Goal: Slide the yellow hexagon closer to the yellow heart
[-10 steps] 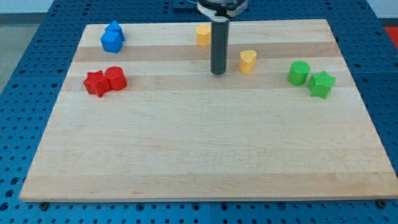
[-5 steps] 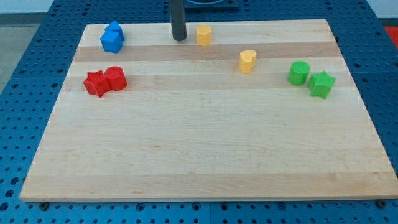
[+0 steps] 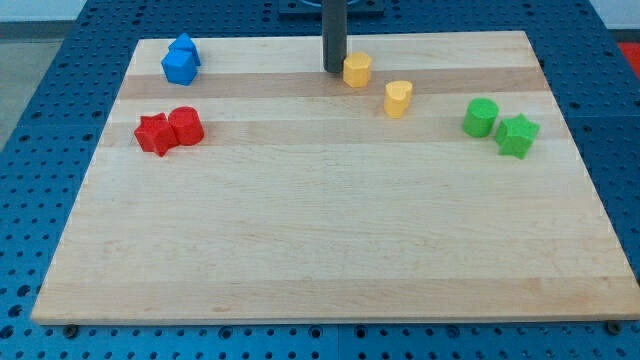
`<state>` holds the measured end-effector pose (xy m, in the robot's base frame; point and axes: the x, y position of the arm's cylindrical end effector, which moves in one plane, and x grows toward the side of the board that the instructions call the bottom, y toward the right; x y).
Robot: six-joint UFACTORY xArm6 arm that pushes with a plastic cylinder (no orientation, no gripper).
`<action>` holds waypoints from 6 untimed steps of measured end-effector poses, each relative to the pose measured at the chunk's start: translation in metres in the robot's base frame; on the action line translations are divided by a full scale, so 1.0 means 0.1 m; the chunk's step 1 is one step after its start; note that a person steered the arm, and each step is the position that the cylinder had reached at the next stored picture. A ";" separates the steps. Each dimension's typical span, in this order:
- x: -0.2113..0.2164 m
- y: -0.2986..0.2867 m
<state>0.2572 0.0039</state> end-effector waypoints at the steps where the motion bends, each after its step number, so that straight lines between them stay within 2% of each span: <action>1: -0.03 0.08; 4: -0.10 0.42; 6: 0.20 0.42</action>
